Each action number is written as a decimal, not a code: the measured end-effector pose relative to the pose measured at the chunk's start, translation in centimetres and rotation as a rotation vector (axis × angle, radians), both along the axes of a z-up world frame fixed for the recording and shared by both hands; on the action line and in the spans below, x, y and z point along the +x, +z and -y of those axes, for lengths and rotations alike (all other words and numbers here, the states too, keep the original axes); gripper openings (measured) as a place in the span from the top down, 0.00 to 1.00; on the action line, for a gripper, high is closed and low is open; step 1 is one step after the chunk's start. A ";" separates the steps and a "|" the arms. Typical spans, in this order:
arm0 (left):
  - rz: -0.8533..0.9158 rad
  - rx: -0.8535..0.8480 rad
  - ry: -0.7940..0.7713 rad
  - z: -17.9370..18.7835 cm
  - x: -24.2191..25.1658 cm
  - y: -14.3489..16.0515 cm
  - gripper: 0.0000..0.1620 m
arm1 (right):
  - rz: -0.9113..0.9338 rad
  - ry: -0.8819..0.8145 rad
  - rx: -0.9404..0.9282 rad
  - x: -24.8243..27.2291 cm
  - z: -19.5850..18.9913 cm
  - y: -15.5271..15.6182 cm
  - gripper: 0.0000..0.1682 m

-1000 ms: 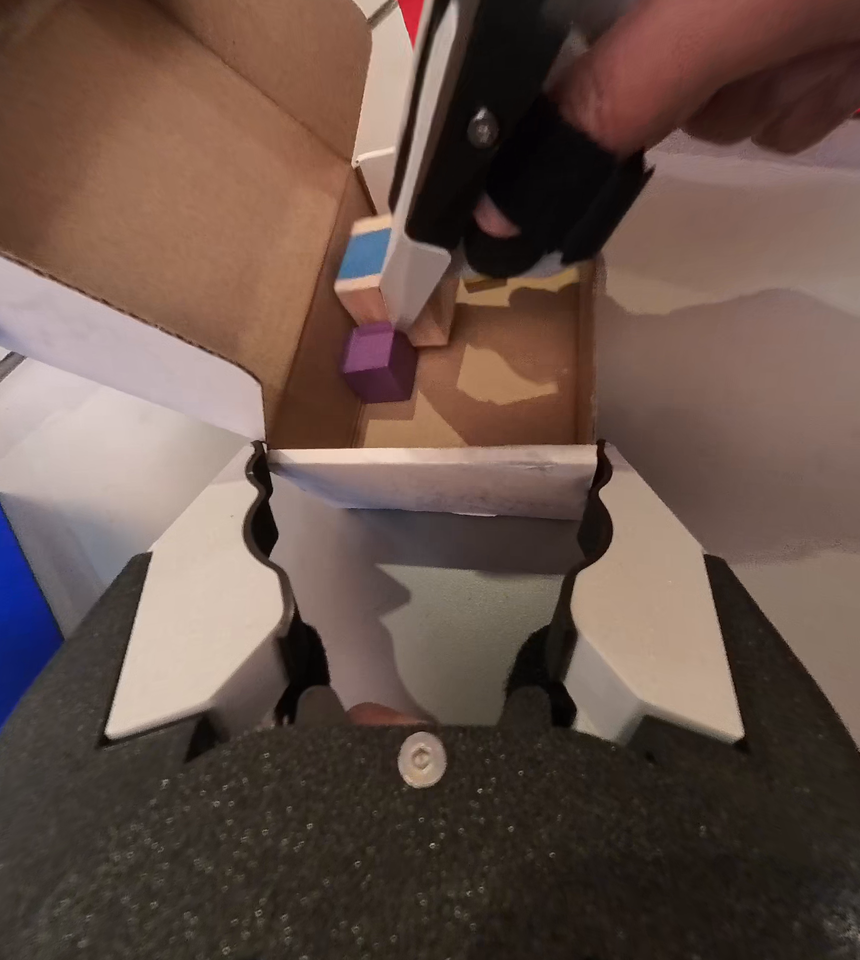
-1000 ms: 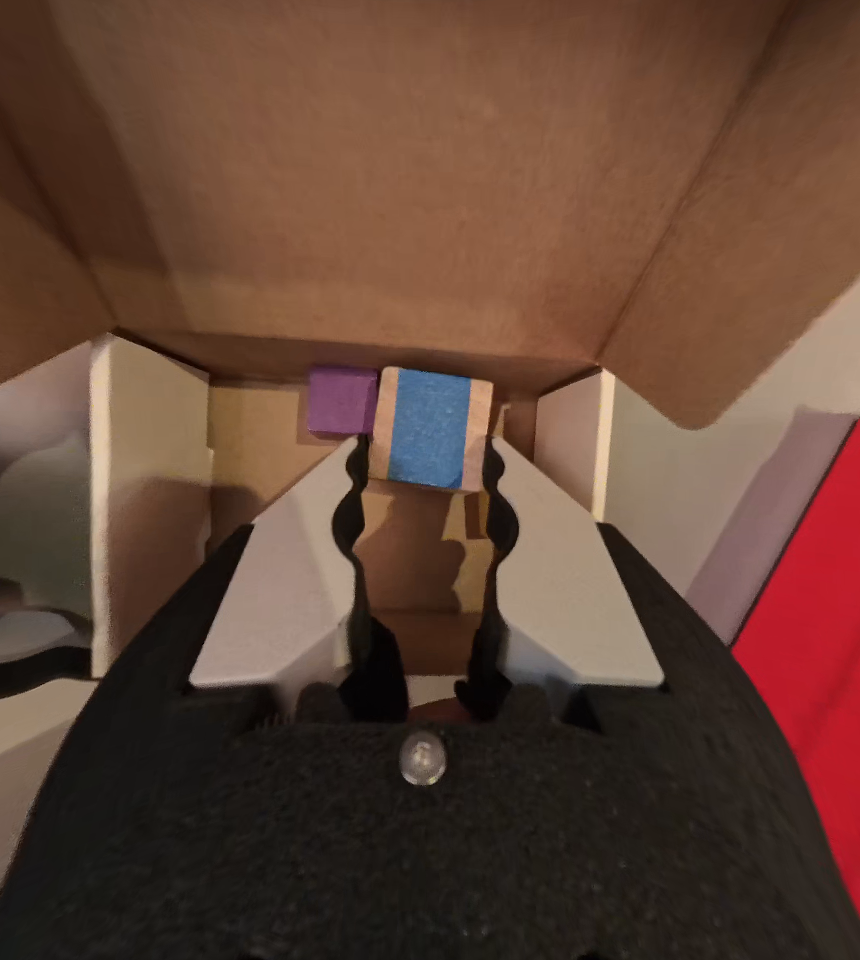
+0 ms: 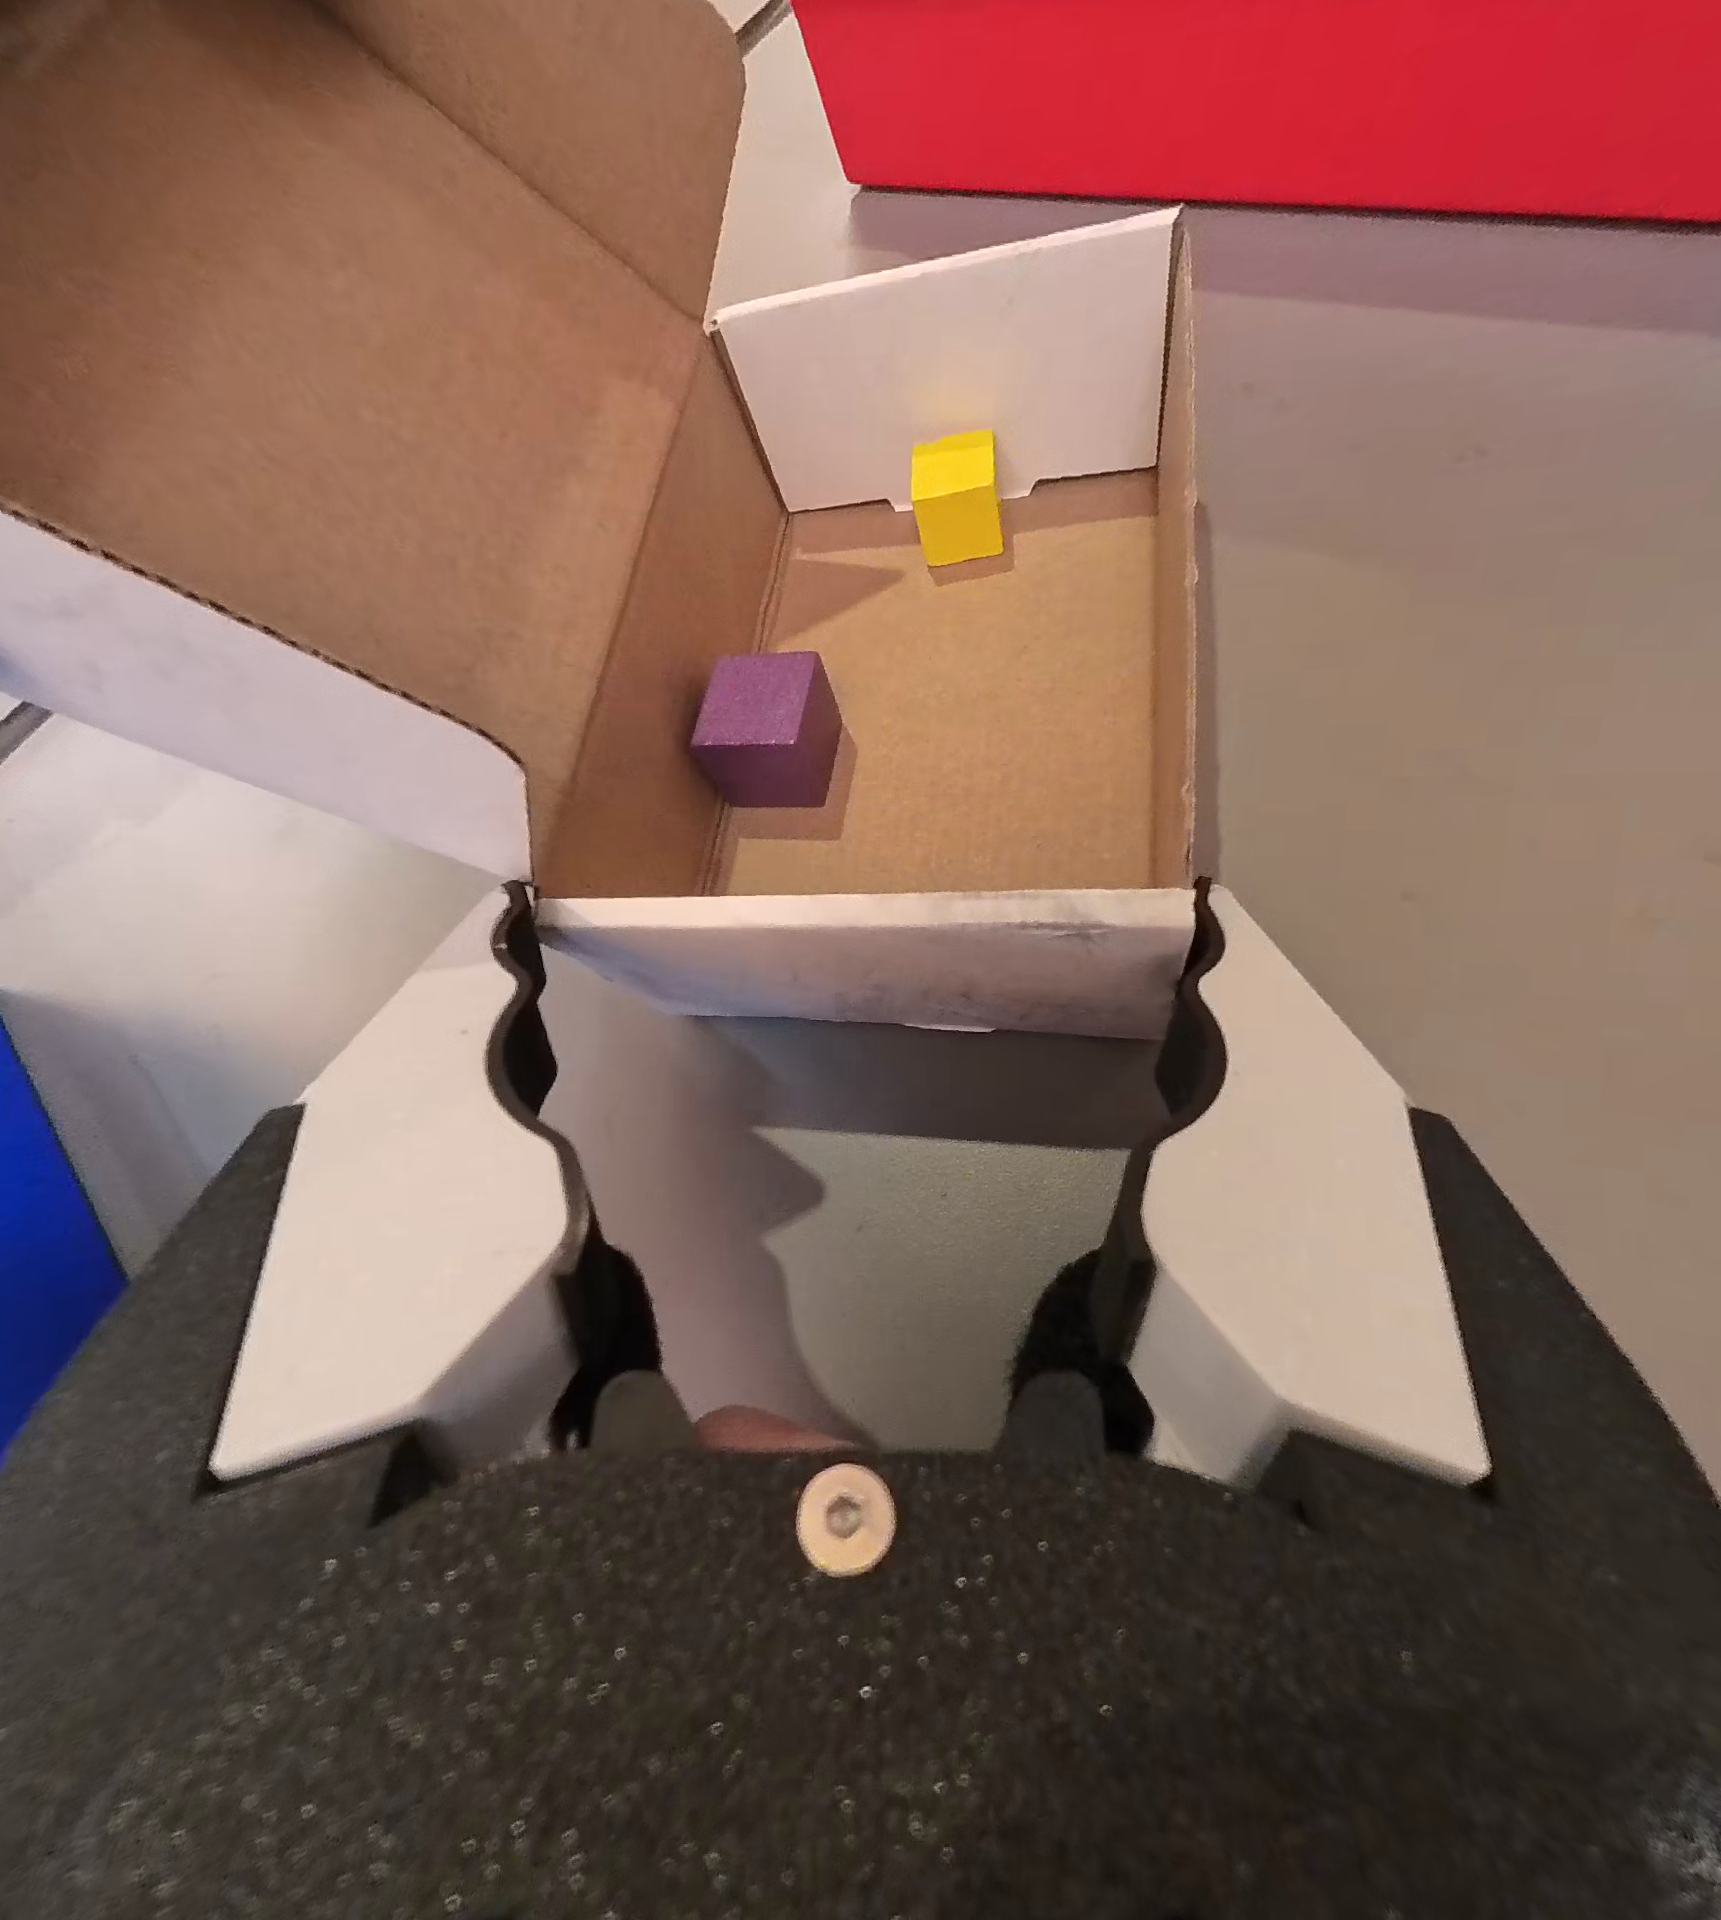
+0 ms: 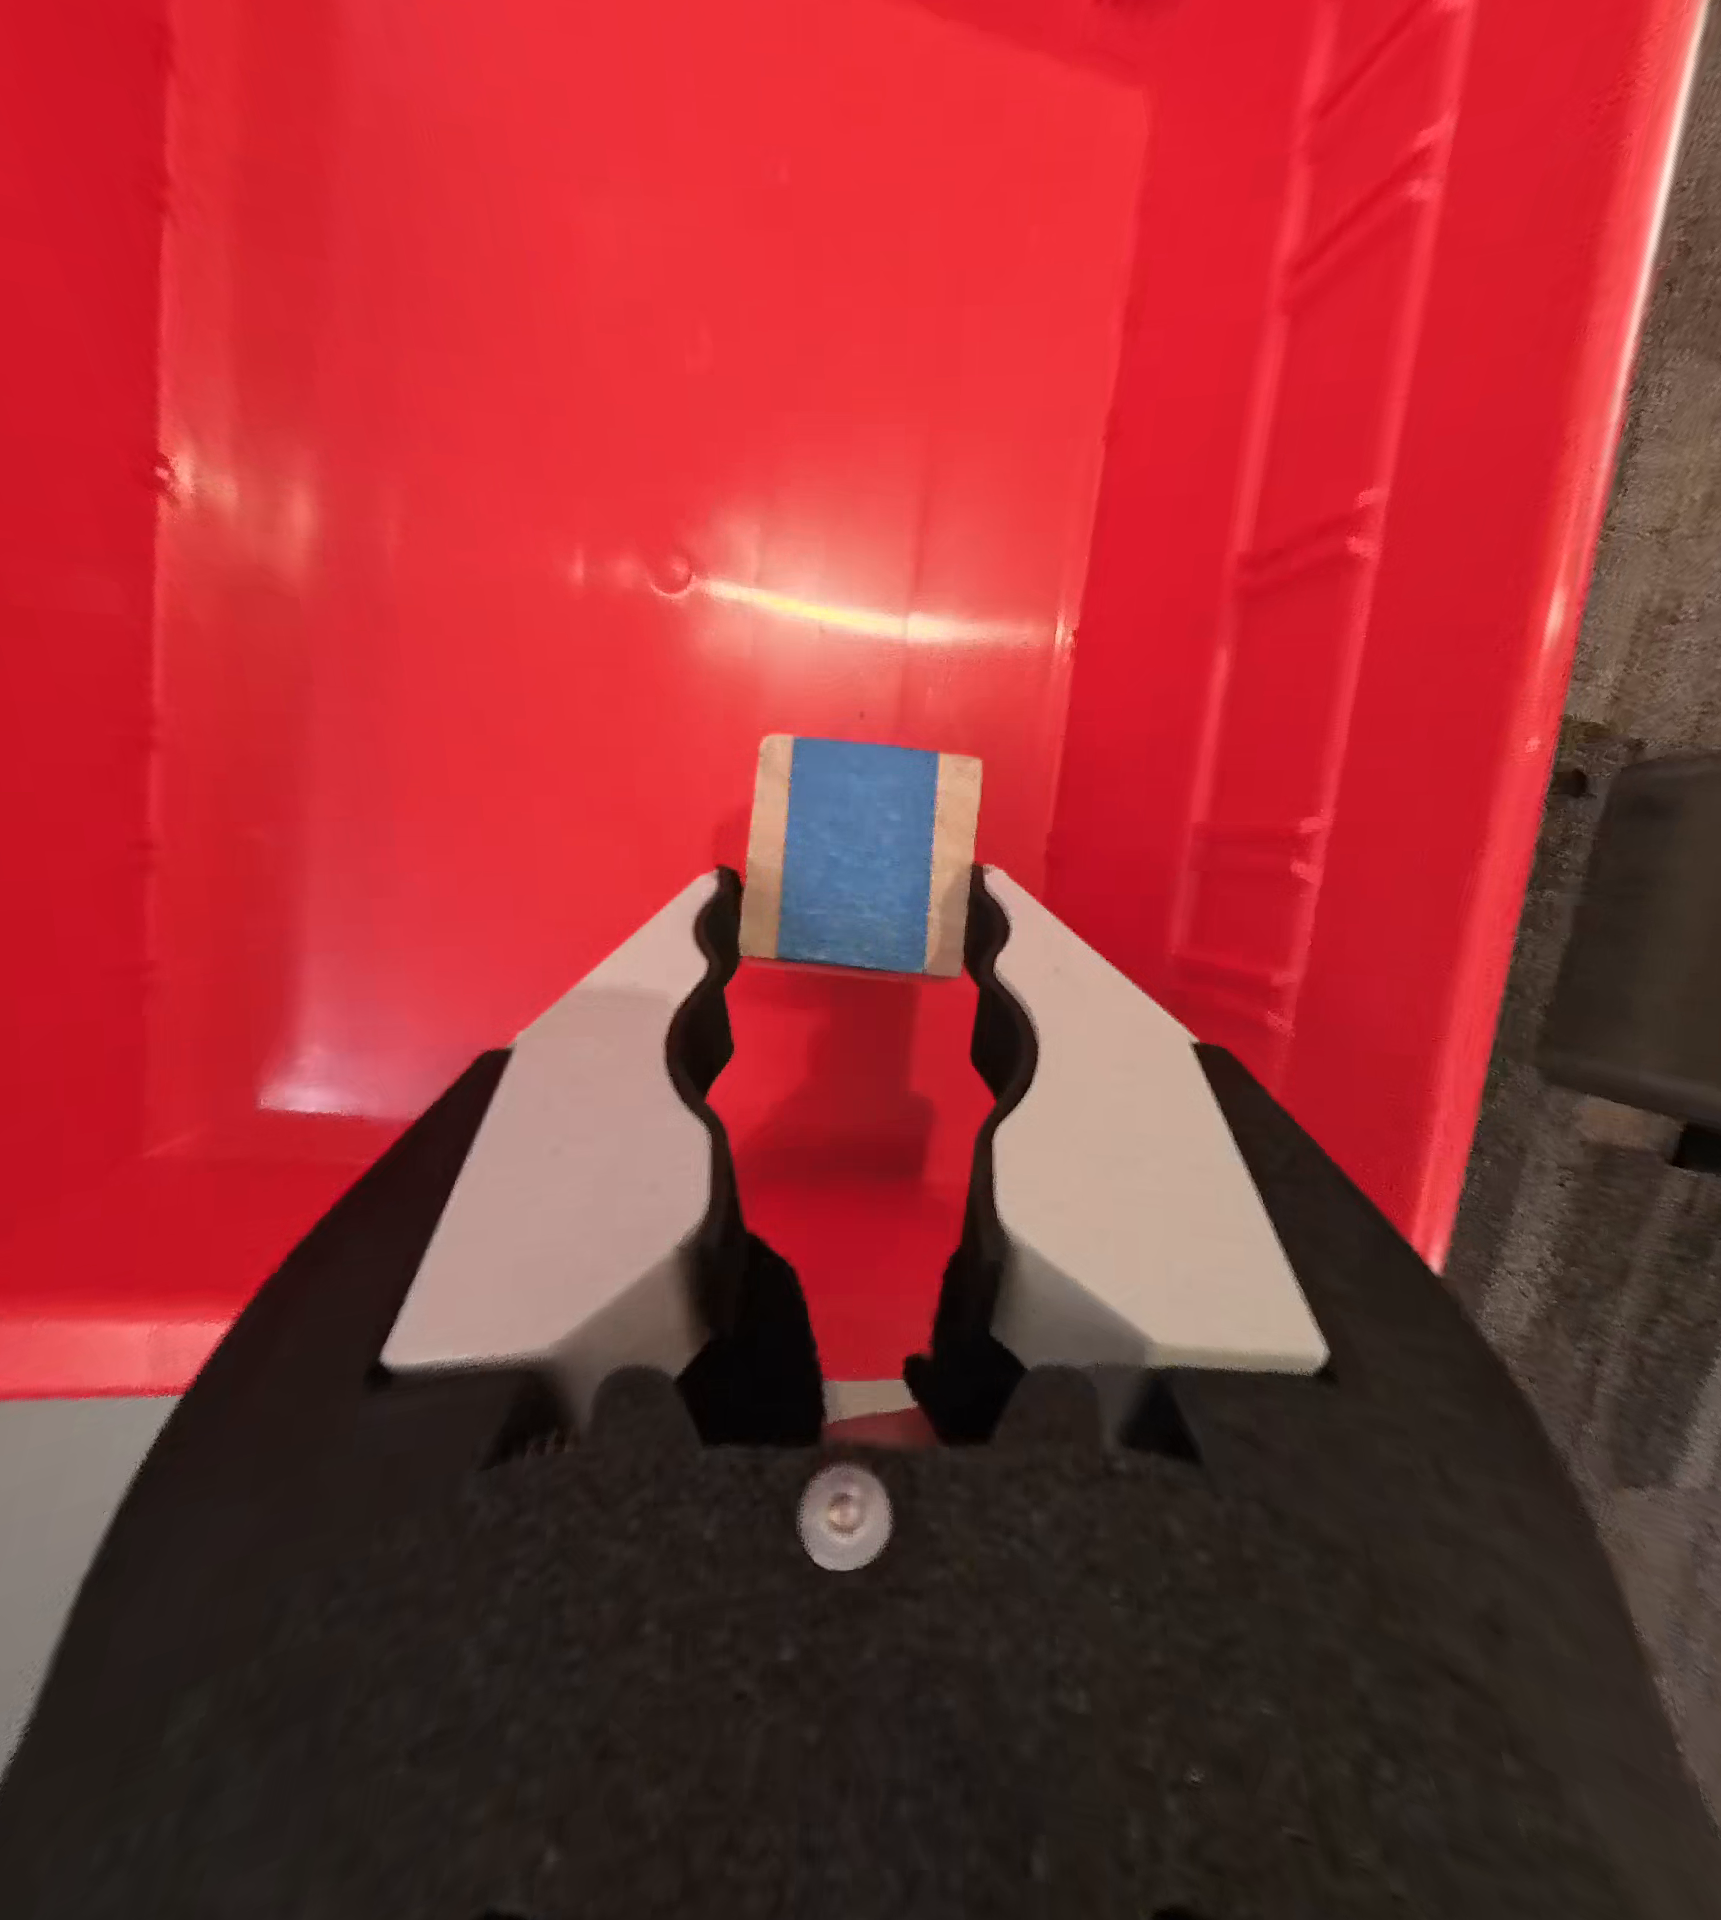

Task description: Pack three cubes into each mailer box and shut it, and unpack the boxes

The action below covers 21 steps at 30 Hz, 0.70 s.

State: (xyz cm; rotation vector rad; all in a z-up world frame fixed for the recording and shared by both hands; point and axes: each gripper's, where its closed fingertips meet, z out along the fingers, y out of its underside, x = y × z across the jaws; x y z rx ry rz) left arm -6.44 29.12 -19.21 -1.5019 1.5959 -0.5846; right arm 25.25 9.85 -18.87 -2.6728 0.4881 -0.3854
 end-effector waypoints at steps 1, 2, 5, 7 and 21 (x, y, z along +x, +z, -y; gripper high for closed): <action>0.000 0.001 0.000 0.0 0.0 0.0 0.27 | 0.002 -0.002 -0.018 0.1 0.1 -0.3 0.74; 0.000 0.002 0.000 0.0 0.0 0.0 0.27 | -0.002 -0.007 -0.027 0.1 0.1 -0.4 0.74; 0.000 0.002 -0.001 0.0 0.0 0.0 0.27 | -0.040 -0.042 -0.073 0.2 0.9 -1.0 0.74; 0.000 0.002 -0.001 0.0 0.0 0.0 0.27 | -0.064 -0.066 -0.047 0.3 0.9 -1.0 0.74; -0.001 0.006 -0.016 0.0 -0.1 0.0 0.27 | 0.020 0.535 0.383 -17.8 -12.3 13.3 0.69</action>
